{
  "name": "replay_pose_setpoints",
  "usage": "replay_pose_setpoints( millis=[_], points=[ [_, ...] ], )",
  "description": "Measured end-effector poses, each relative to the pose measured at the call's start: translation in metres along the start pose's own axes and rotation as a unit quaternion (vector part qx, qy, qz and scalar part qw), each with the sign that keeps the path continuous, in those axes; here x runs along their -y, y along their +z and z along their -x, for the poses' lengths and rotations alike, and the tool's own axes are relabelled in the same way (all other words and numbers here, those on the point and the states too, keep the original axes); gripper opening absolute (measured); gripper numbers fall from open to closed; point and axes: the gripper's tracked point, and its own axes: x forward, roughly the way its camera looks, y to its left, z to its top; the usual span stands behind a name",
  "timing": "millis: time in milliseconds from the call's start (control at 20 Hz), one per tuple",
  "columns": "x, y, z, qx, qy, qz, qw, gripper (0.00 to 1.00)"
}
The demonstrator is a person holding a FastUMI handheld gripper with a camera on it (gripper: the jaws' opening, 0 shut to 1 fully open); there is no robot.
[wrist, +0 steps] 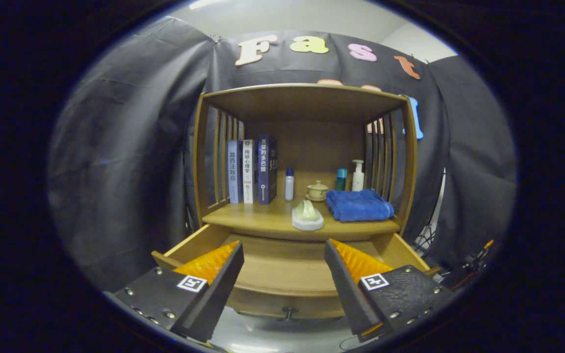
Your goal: Pull open the drawer, take out the items inside it, and place them on the countertop above the cabinet.
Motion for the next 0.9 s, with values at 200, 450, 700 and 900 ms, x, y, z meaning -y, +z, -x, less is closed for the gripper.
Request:
replay_pose_setpoints(
  millis=[200, 450, 700, 900],
  points=[
    [0.005, -0.046, 0.011, -0.012, -0.014, -0.019, 1.000, 0.98],
    [0.019, -0.106, 0.013, -0.040, -0.036, -0.046, 0.997, 0.99],
    [0.012, -0.145, 0.004, -0.064, -0.030, -0.041, 0.997, 1.00],
    [0.005, -0.161, -0.016, -0.075, -0.026, -0.032, 0.996, 1.00]
  ],
)
